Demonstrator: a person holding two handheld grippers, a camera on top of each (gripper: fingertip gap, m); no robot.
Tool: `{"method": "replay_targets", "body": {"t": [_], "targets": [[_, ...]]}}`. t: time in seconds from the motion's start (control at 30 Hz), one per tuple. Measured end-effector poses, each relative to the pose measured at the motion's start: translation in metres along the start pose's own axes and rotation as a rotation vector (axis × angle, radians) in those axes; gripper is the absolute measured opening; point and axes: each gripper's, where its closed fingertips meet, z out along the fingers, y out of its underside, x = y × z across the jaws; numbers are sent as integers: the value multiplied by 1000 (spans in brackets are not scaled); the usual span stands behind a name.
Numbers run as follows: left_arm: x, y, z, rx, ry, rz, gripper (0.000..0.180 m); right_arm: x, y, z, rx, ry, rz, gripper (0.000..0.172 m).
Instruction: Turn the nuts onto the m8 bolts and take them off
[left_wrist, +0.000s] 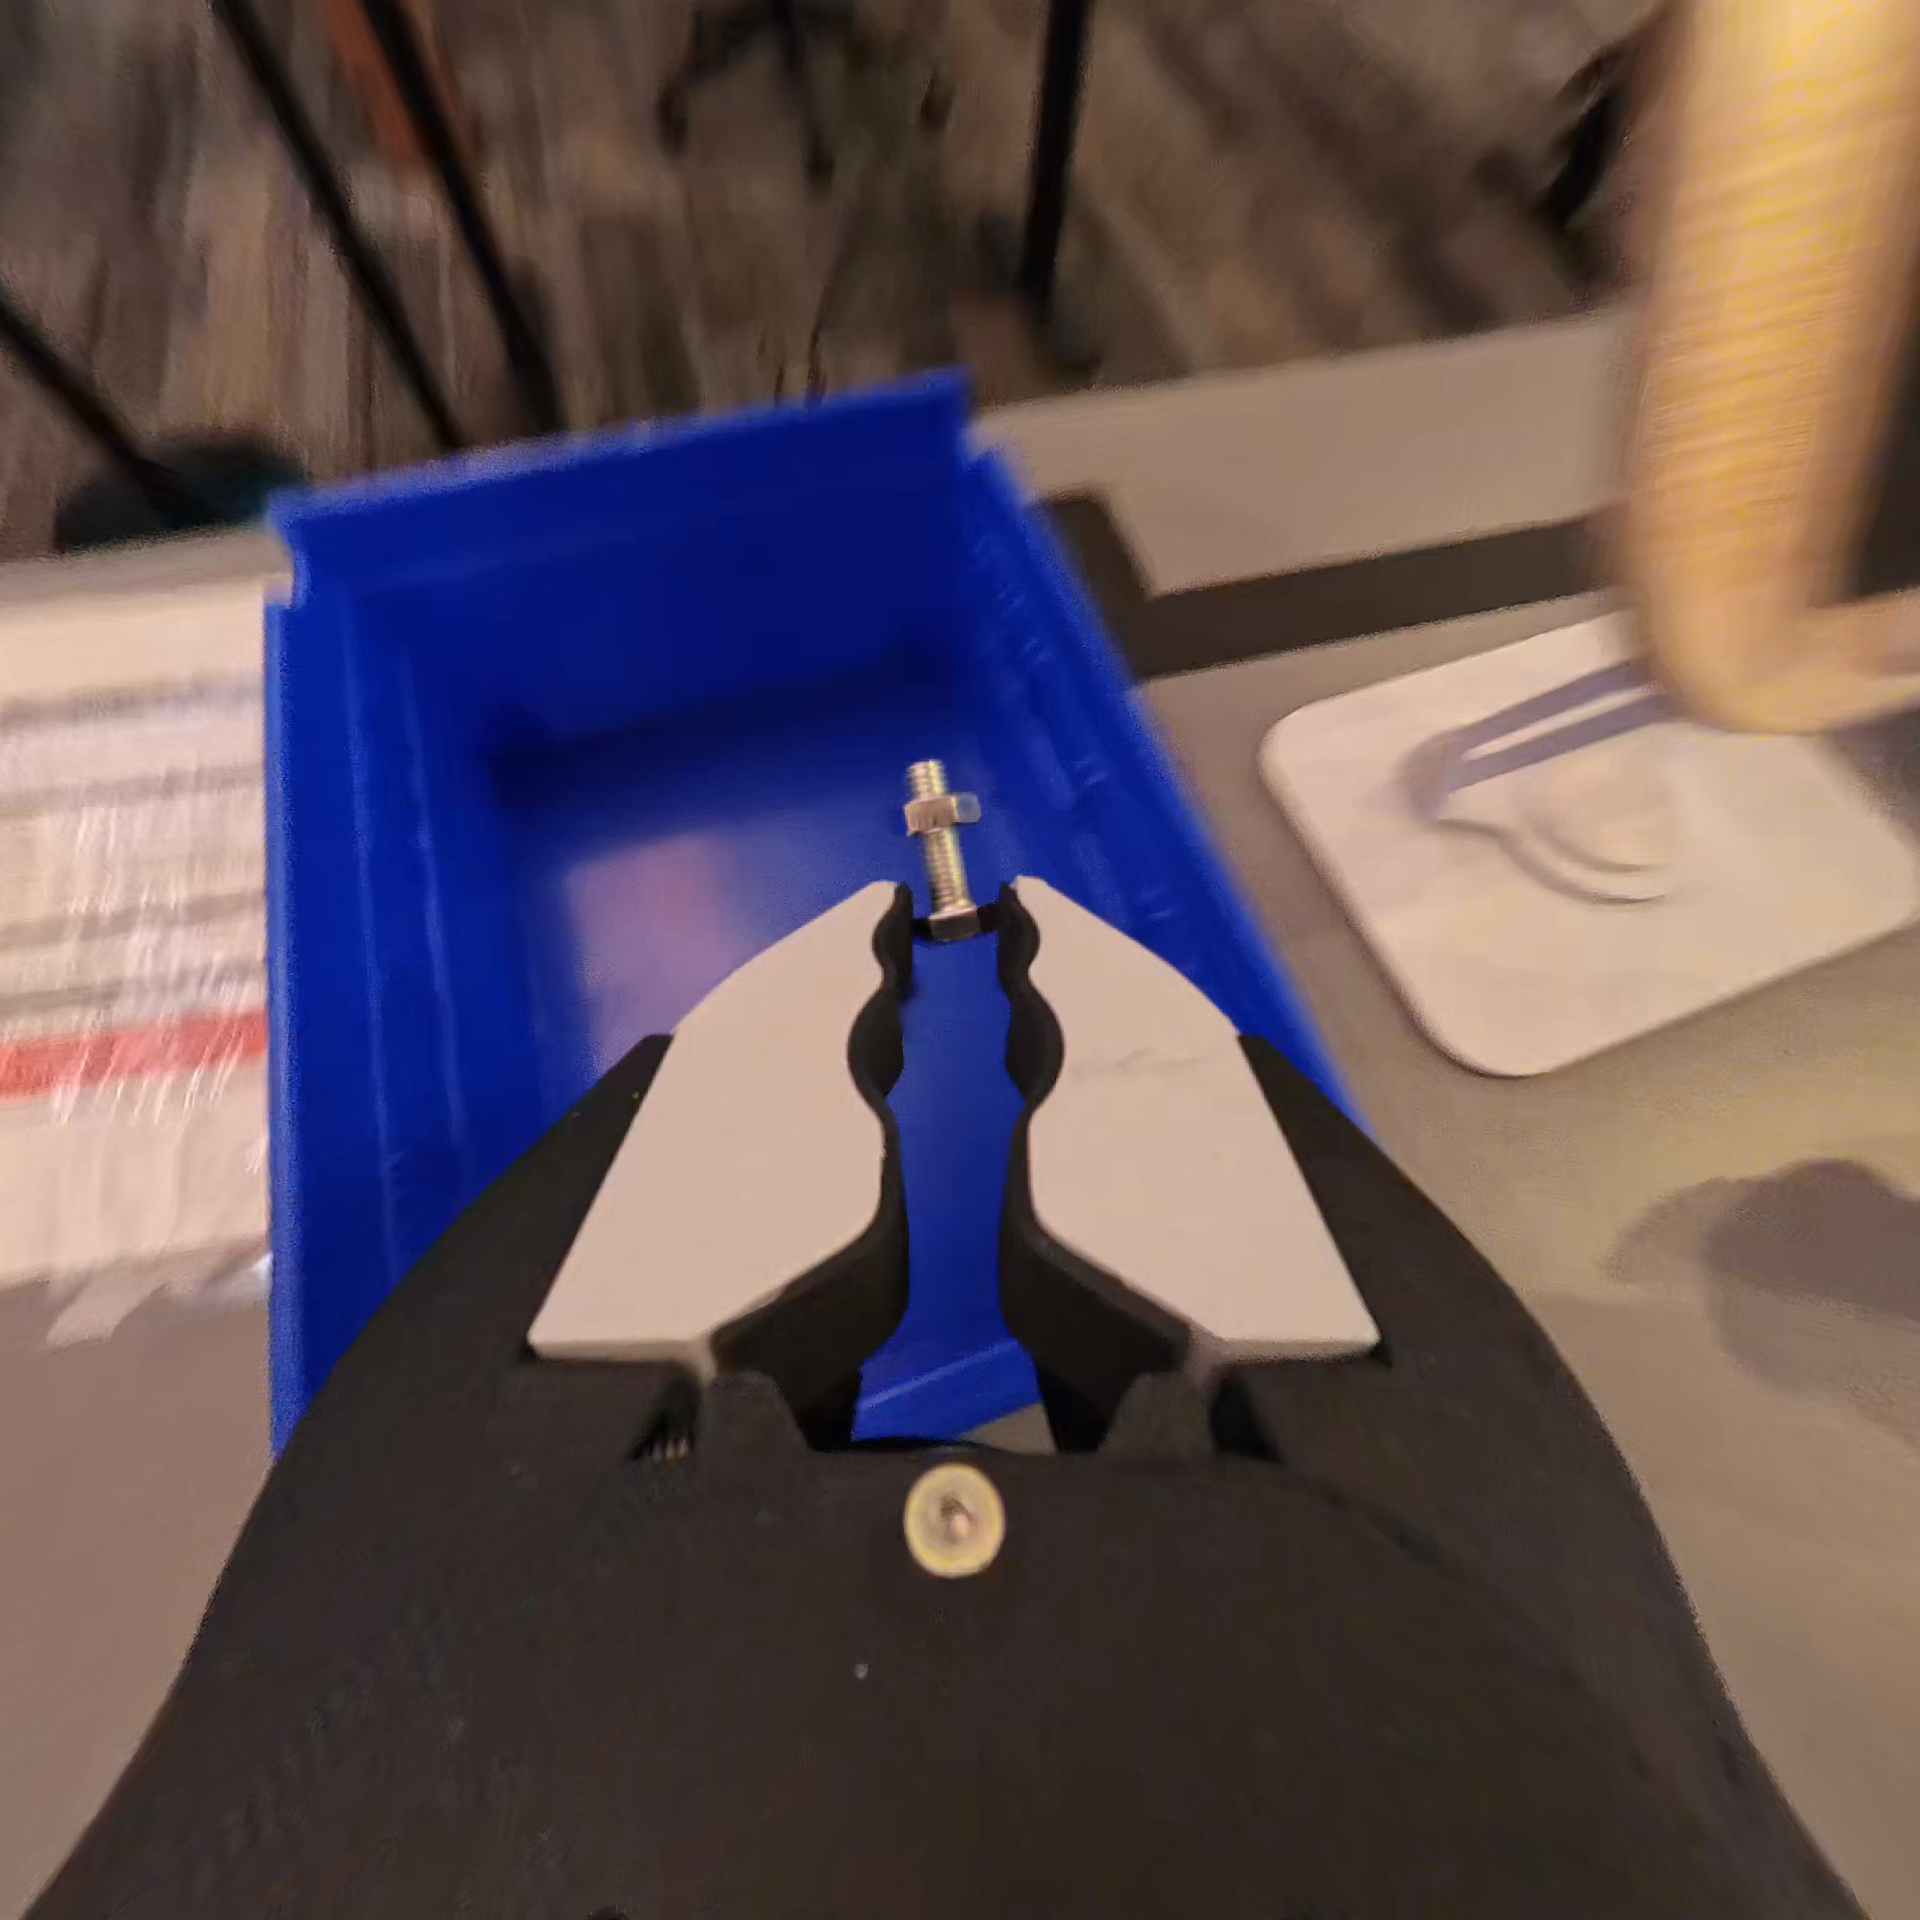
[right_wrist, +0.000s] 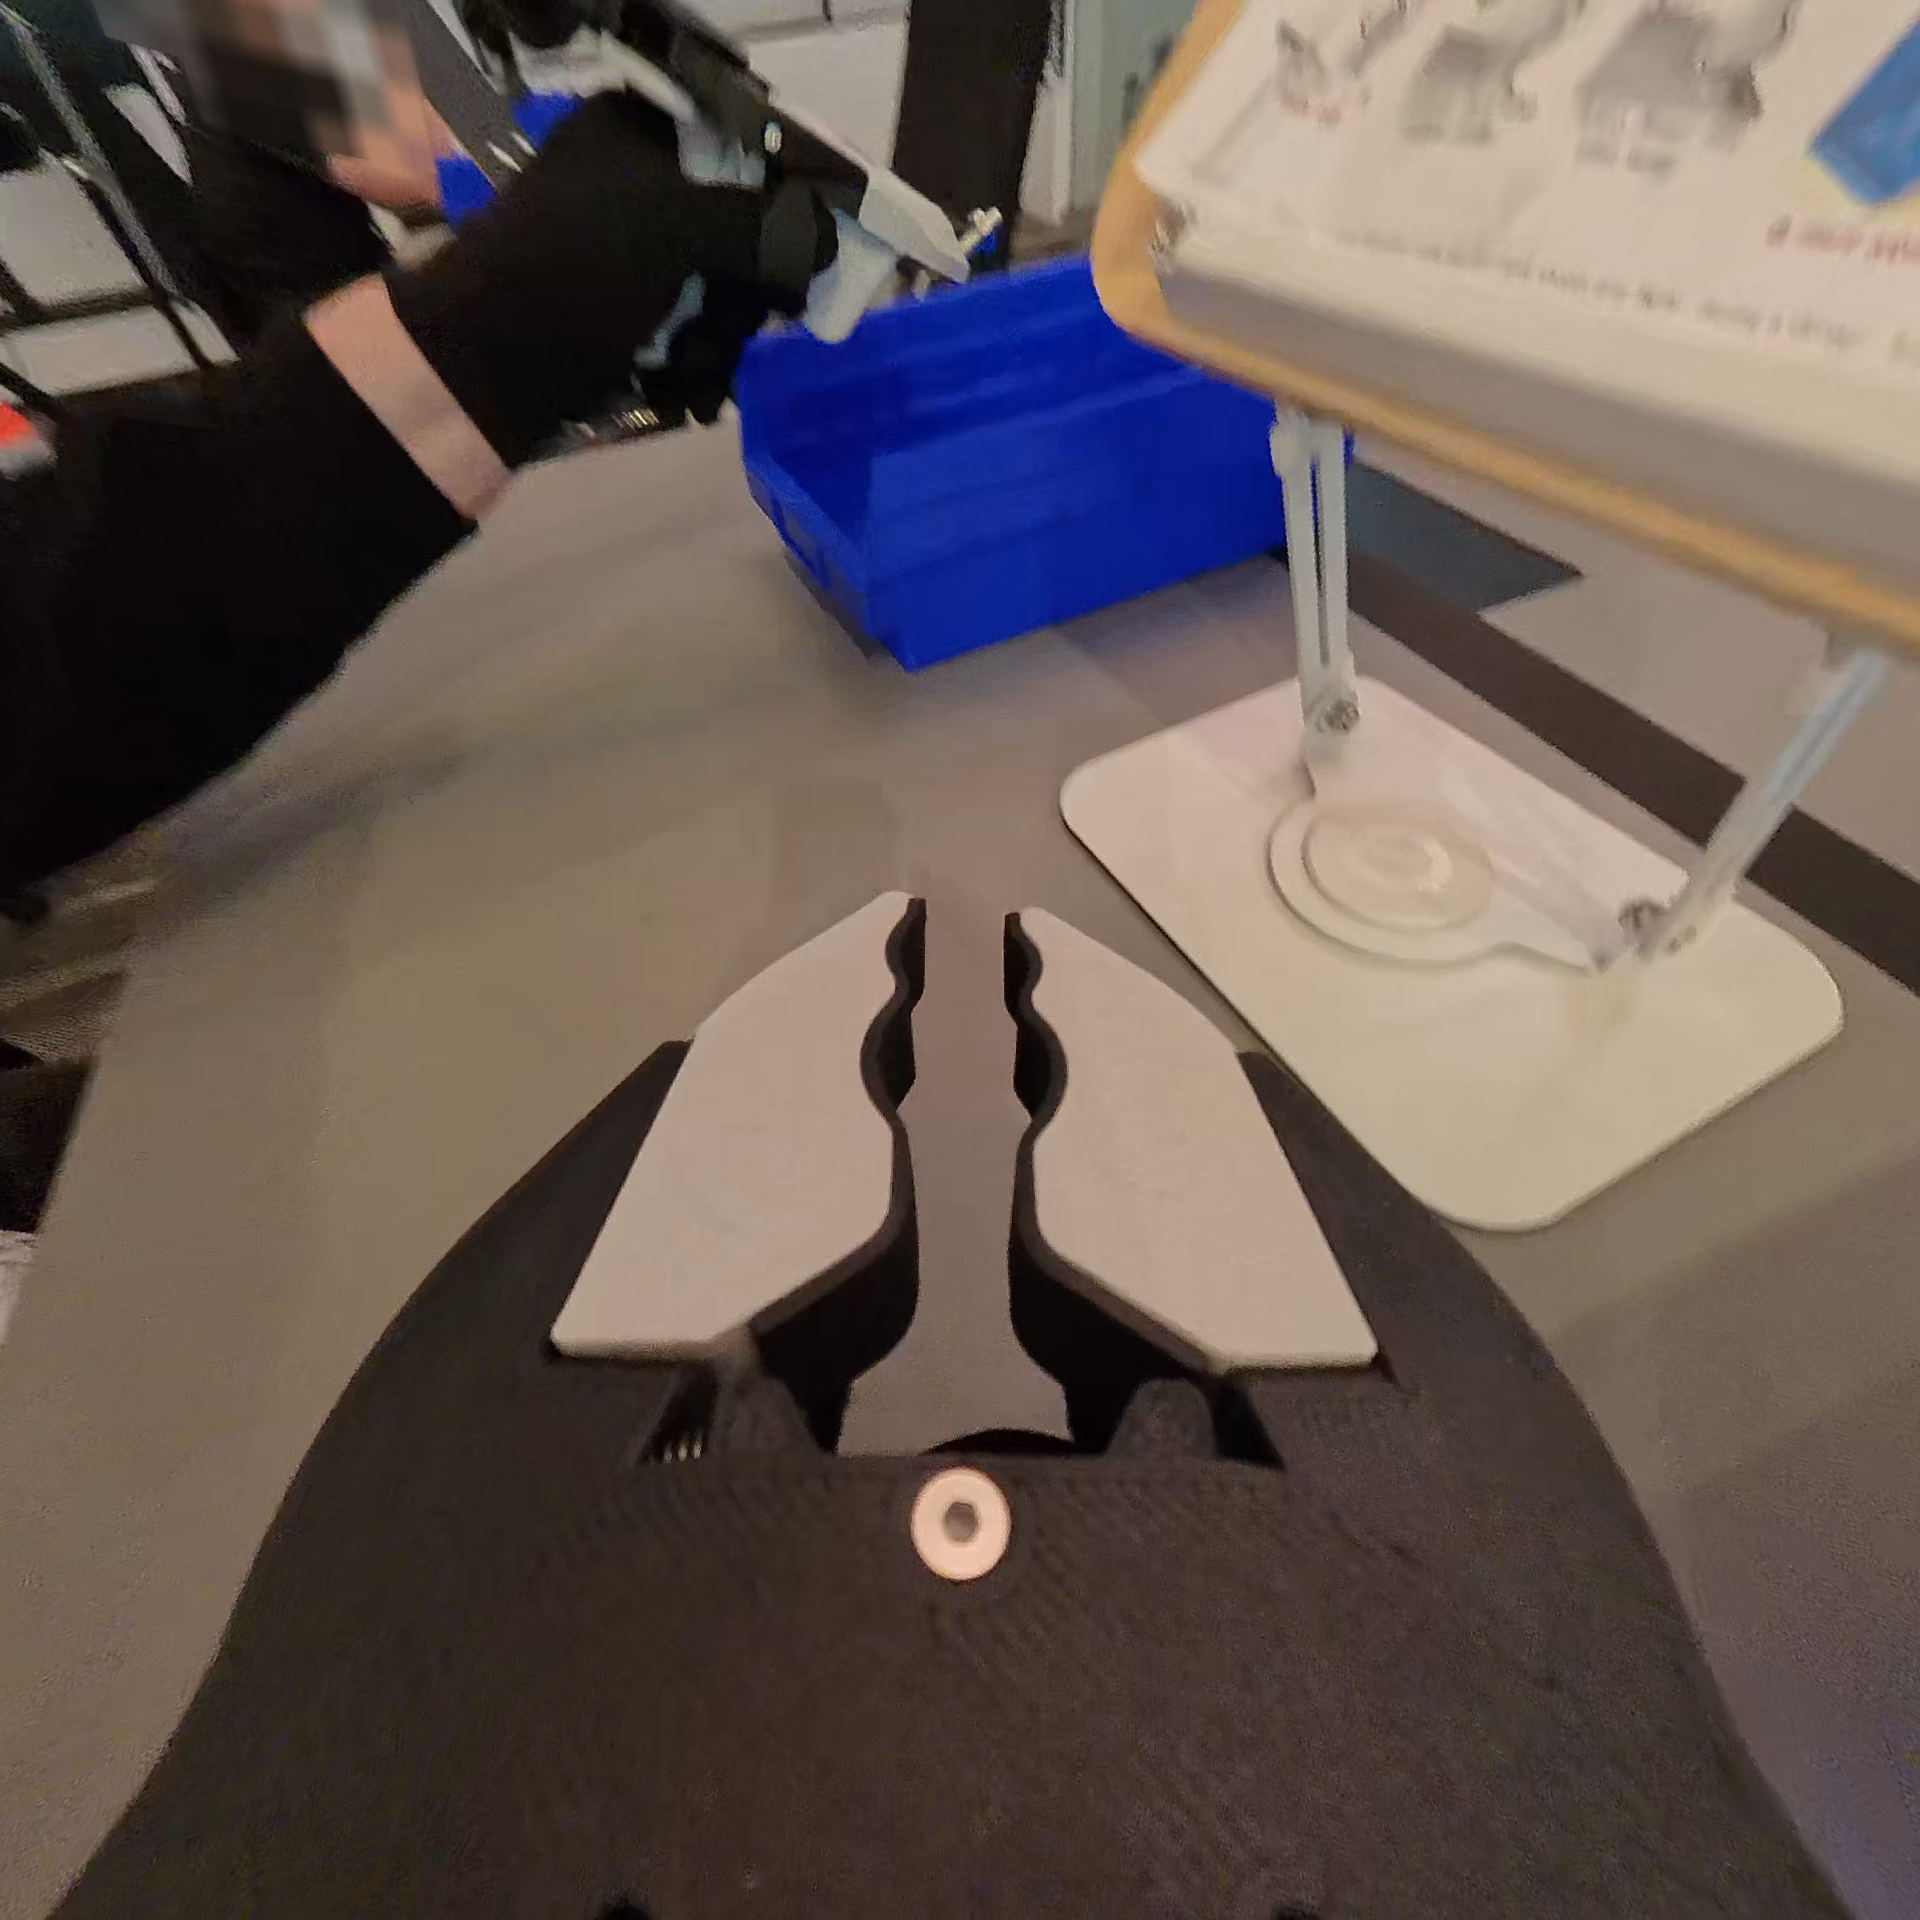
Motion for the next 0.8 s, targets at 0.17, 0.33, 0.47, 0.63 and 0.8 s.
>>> {"method": "replay_targets", "body": {"t": [0.17,0.33,0.47,0.63,0.8], "targets": [[93,-31,-60,328,252,82,15,-33,-62,-1,182,-166,9,18],[185,-40,-104,548,568,91,15,-52,-119,3,338,-347,93,27],[235,-37,-122,633,760,90,15,-61,-143,11,394,-428,108,34],[270,-33,-131,660,881,117,15,-72,-151,24,407,-513,121,46],[287,-31,-130,664,921,133,15,-80,-155,25,453,-578,130,43]]}}
